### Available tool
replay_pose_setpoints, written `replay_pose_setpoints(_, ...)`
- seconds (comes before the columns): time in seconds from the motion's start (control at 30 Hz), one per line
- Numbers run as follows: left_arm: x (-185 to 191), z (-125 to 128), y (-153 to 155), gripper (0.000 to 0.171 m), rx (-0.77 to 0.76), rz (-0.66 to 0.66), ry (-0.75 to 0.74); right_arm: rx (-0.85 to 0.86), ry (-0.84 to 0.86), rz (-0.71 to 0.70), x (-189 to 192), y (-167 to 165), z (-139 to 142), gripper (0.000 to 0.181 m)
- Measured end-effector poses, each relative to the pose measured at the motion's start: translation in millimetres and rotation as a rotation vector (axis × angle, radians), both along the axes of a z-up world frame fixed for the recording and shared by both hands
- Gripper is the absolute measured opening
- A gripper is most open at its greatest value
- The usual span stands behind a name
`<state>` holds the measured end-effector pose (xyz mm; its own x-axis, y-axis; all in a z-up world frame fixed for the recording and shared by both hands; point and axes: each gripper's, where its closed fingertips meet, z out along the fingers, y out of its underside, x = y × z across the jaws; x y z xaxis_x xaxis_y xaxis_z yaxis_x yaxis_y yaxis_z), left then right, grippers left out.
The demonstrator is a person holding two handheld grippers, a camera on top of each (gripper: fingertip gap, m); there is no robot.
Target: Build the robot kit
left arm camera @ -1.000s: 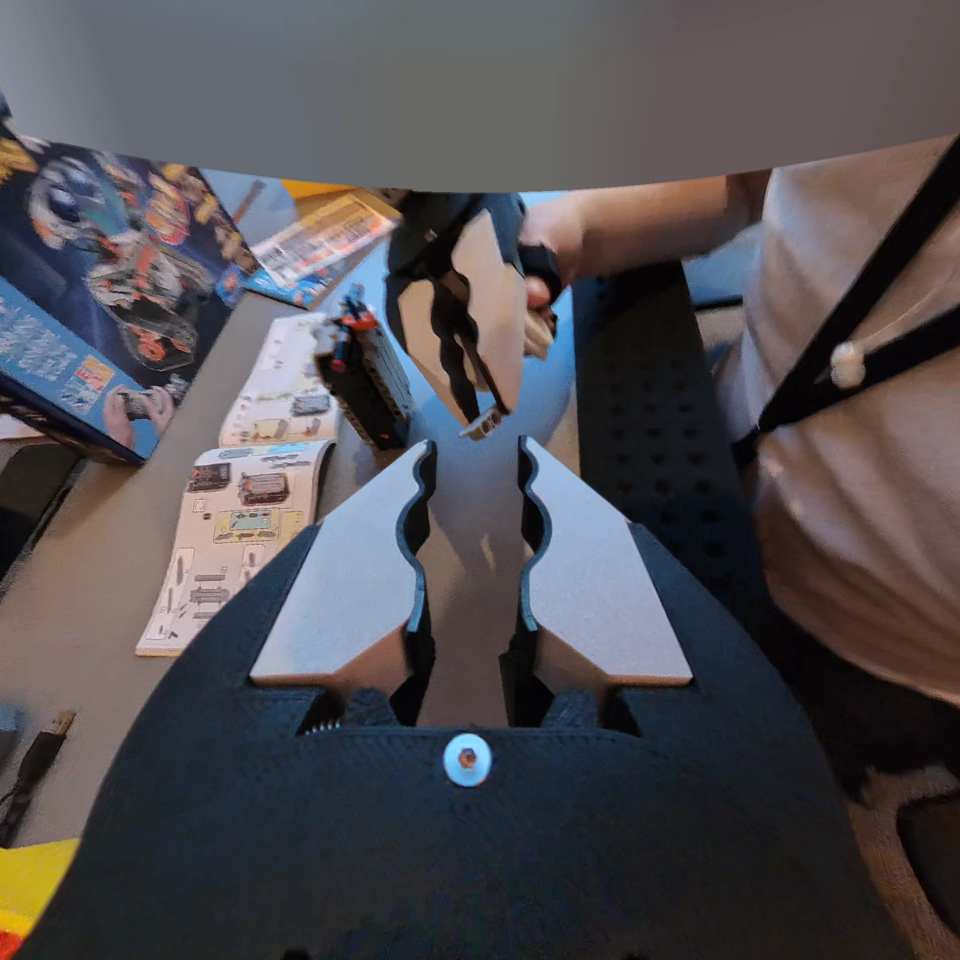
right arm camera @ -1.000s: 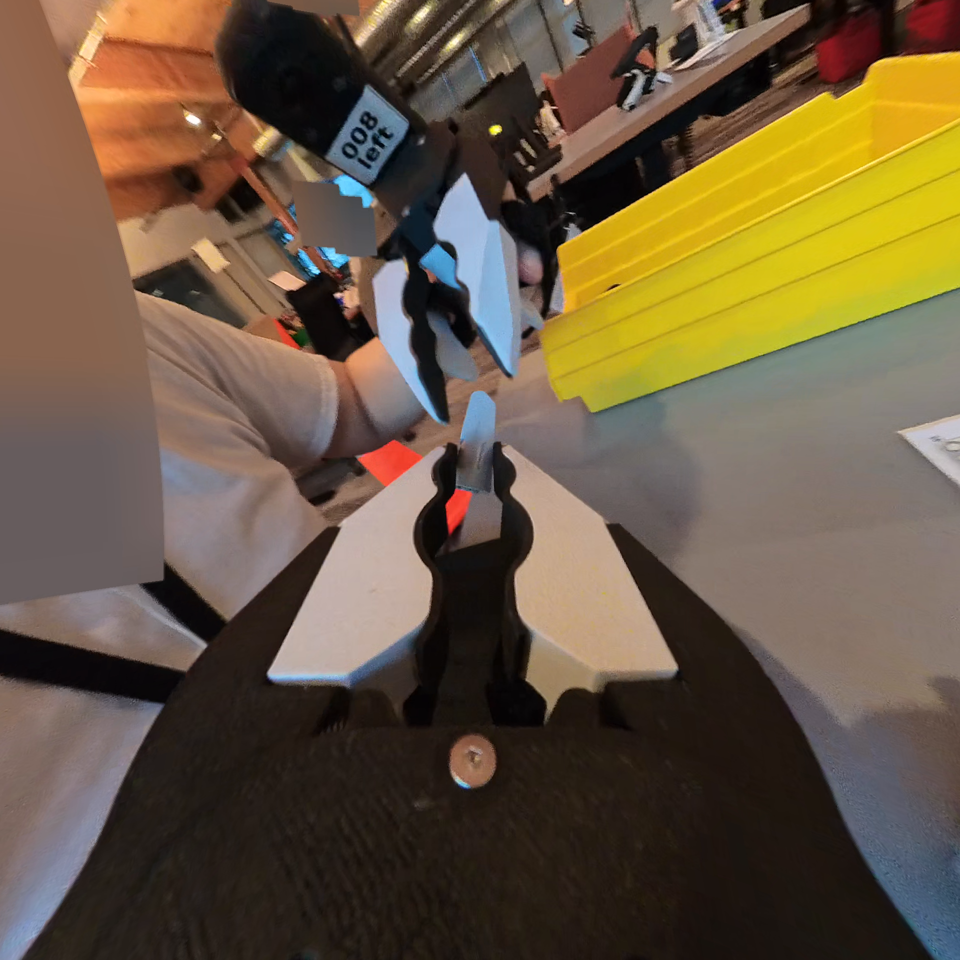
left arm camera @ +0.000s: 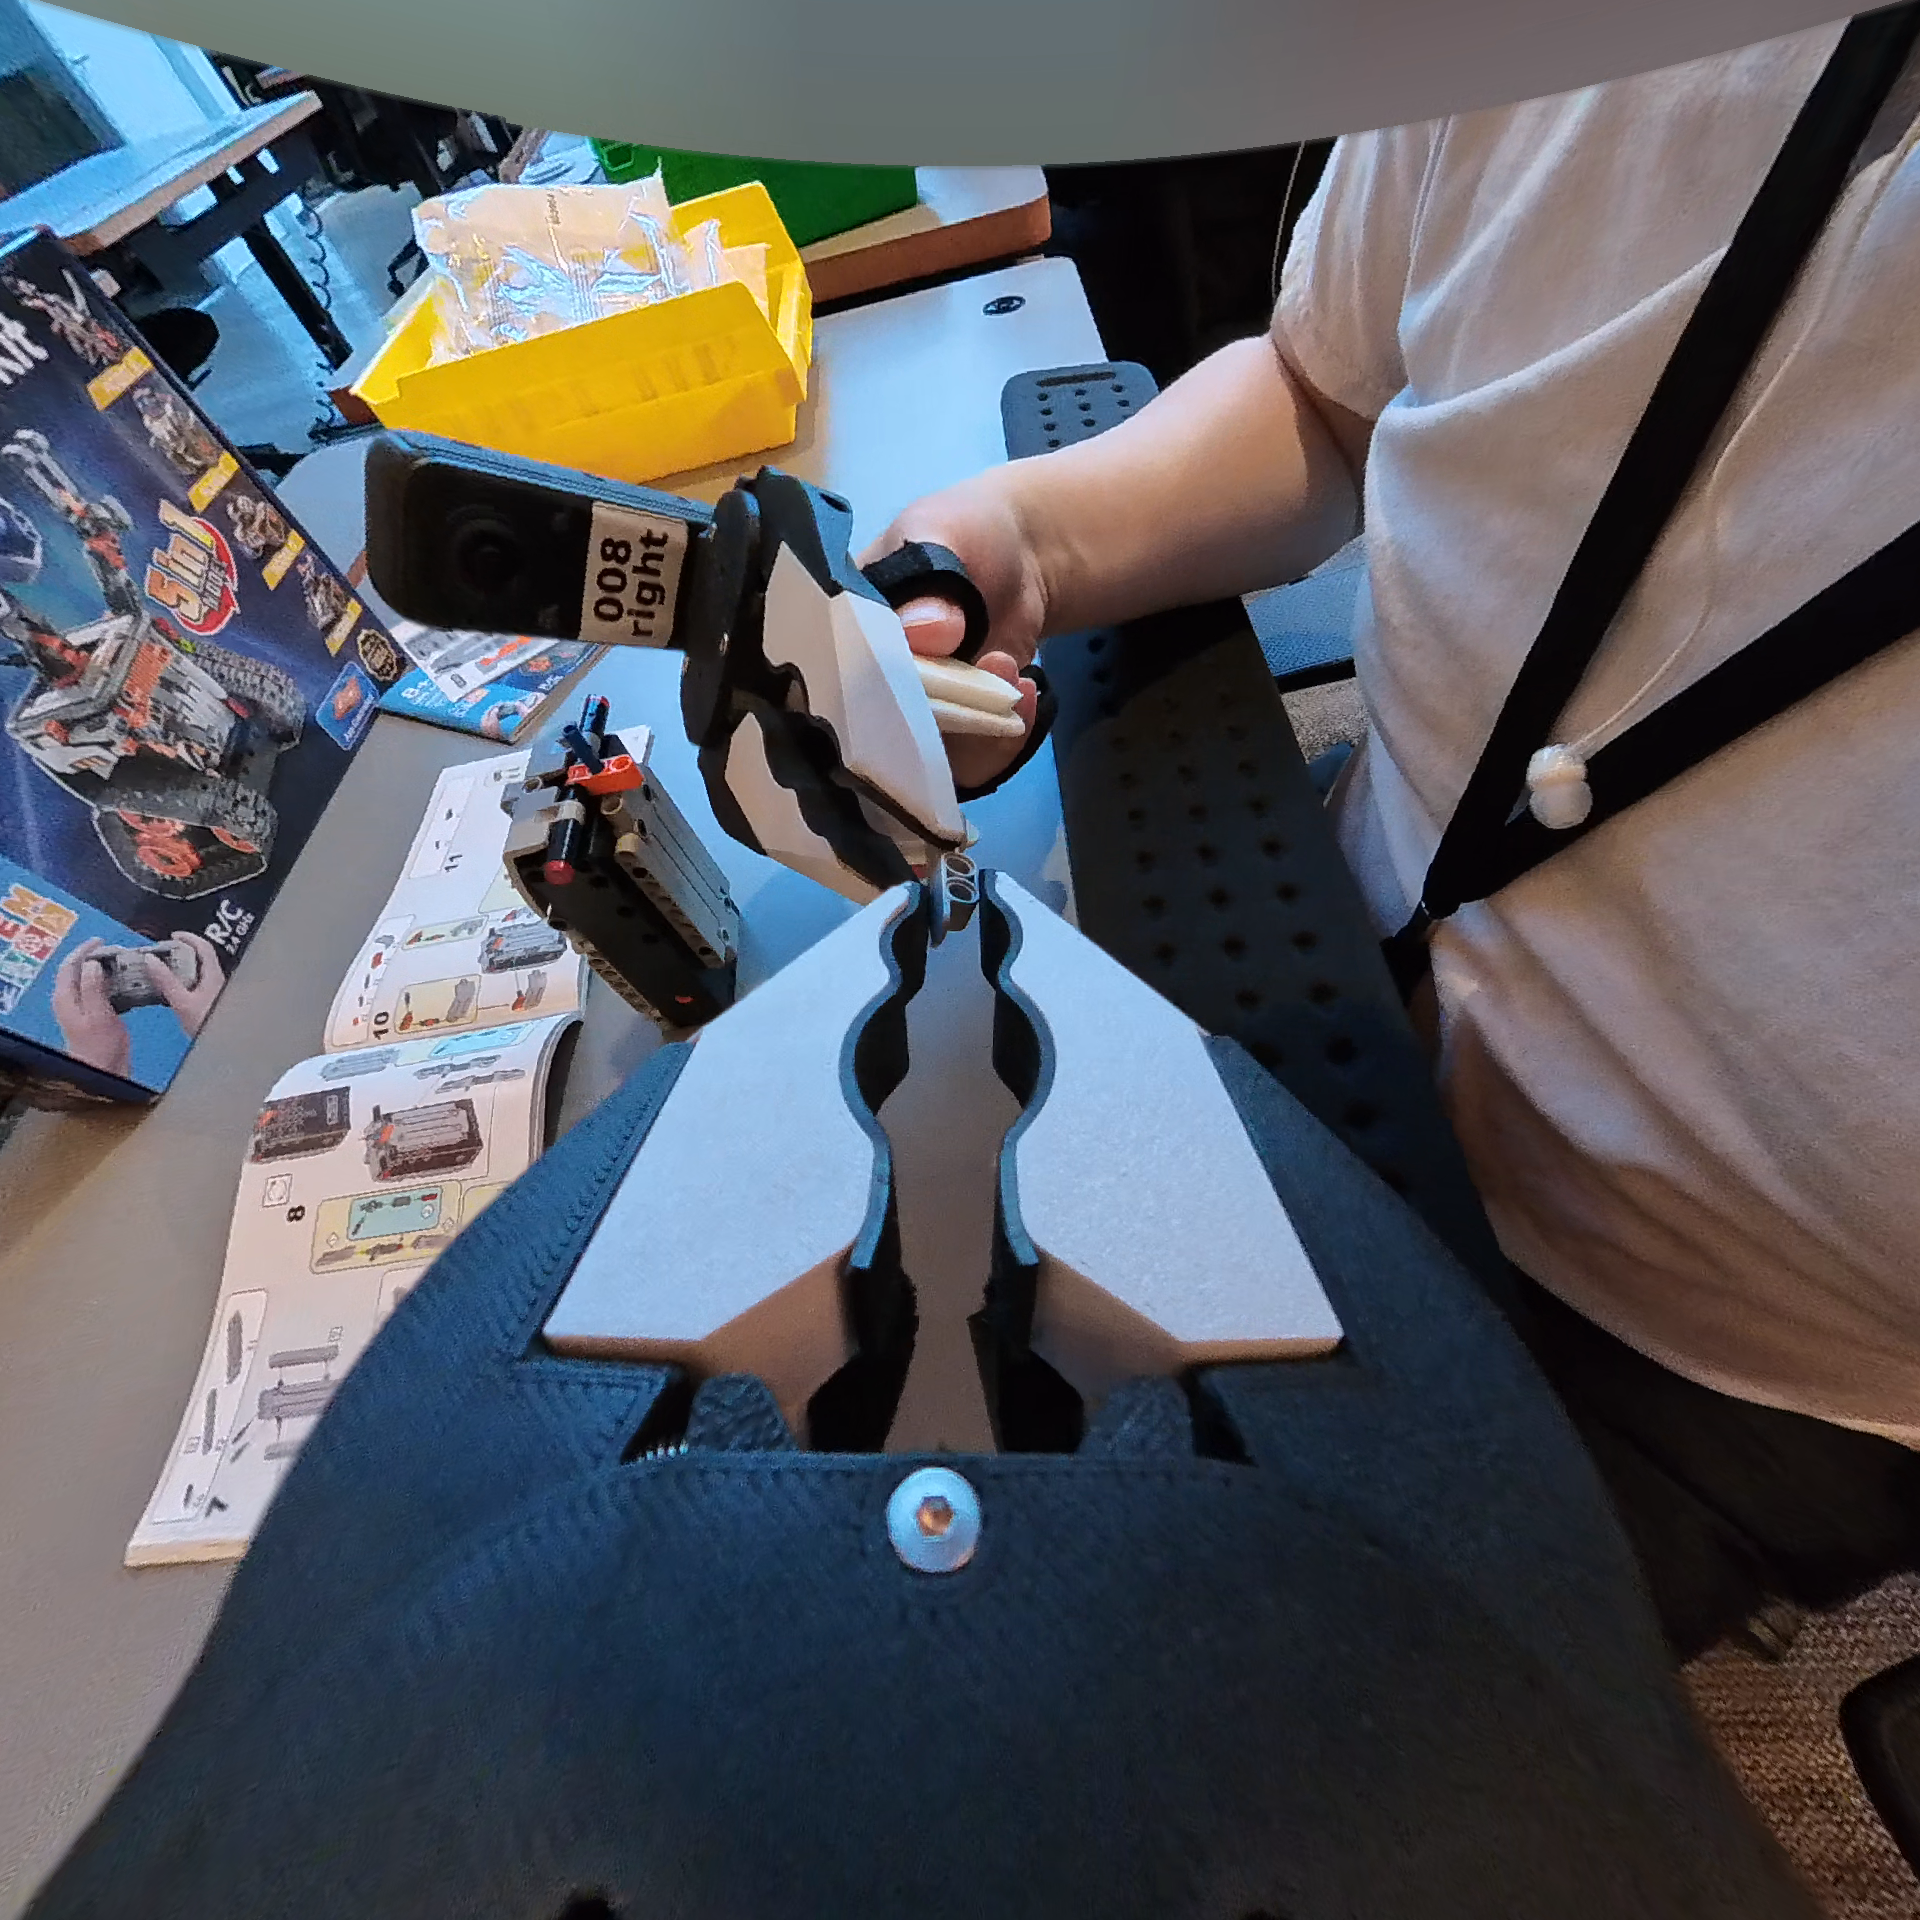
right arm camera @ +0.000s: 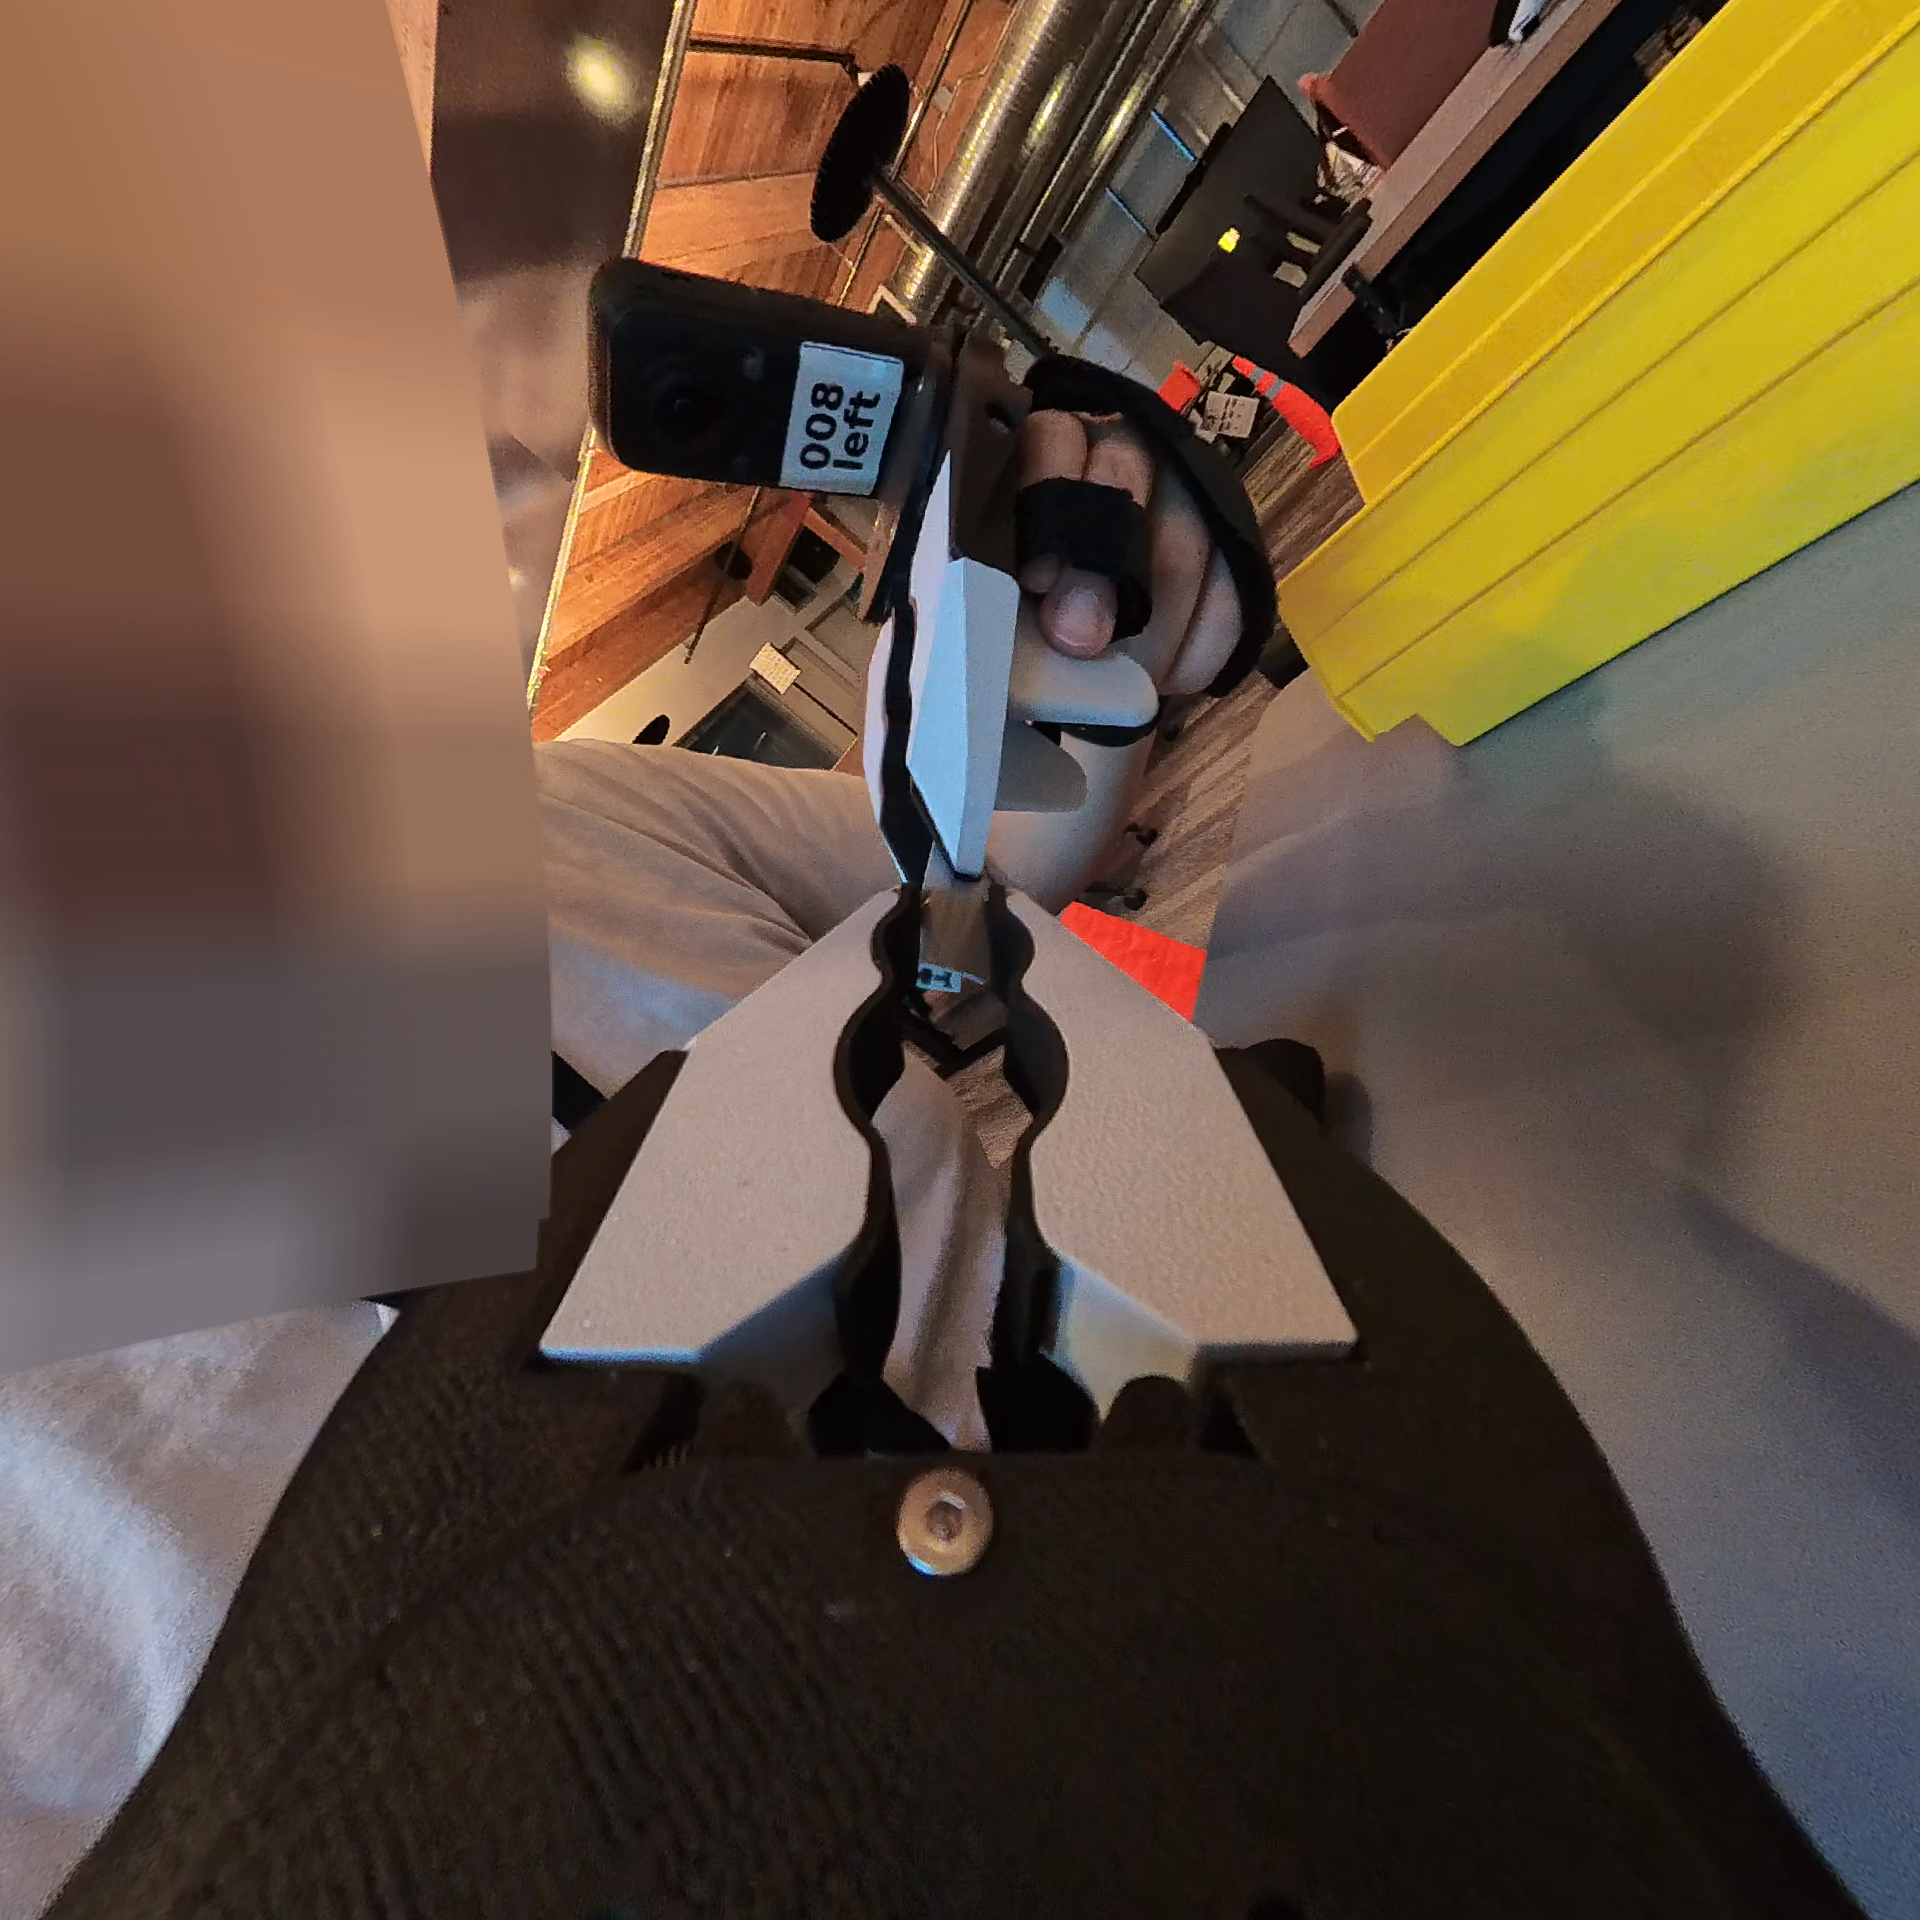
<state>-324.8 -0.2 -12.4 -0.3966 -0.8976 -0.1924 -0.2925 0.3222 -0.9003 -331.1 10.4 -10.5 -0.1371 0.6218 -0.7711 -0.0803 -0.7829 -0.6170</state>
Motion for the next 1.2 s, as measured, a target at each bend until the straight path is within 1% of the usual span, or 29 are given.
replay_pose_setpoints(0.07,0,-2,0,0.006,-0.001,0.006,-0.002,-0.006,0.01,-0.01,0,2,1,0.009)
replay_pose_setpoints(0.2,0,-5,4,0.006,-0.04,0.048,0.008,0.01,0.04,-0.062,7,10,5,0.011)
replay_pose_setpoints(0.3,2,-10,16,0.006,-0.1,0.126,0.032,0.087,0.028,-0.132,11,17,8,0.015)
replay_pose_setpoints(0.33,4,-11,24,0.006,-0.129,0.175,0.039,0.129,0.012,-0.169,12,21,9,0.018)
replay_pose_setpoints(0.4,5,-15,42,0.006,-0.219,0.291,0.06,0.248,-0.033,-0.265,15,29,11,0.022)
replay_pose_setpoints(0.47,4,-19,56,0.006,-0.371,0.386,0.088,0.384,-0.111,-0.369,21,36,11,0.026)
replay_pose_setpoints(0.57,4,-16,63,0.005,-0.609,0.441,0.081,0.567,-0.229,-0.44,22,38,8,0.027)
replay_pose_setpoints(0.67,2,-12,67,0.005,-0.769,0.453,0.047,0.687,-0.33,-0.485,20,39,3,0.028)
replay_pose_setpoints(0.8,2,-12,62,0.005,-0.894,0.432,0.063,0.872,-0.473,-0.536,17,43,-6,0.028)
replay_pose_setpoints(0.87,4,-13,58,0.006,-0.915,0.419,0.081,0.999,-0.556,-0.528,12,40,-13,0.028)
replay_pose_setpoints(0.93,4,-17,56,0.005,-0.905,0.422,0.104,1.085,-0.648,-0.55,11,43,-19,0.029)
replay_pose_setpoints(1.07,6,-18,49,0.005,-0.95,0.381,0.137,1.162,-0.713,-0.534,7,42,-25,0.027)
replay_pose_setpoints(1.17,6,-22,48,0.005,-0.965,0.378,0.157,1.203,-0.76,-0.534,9,43,-28,0.015)
replay_pose_setpoints(1.2,5,-22,48,0.005,-0.98,0.373,0.157,1.209,-0.762,-0.531,9,42,-28,0.014)
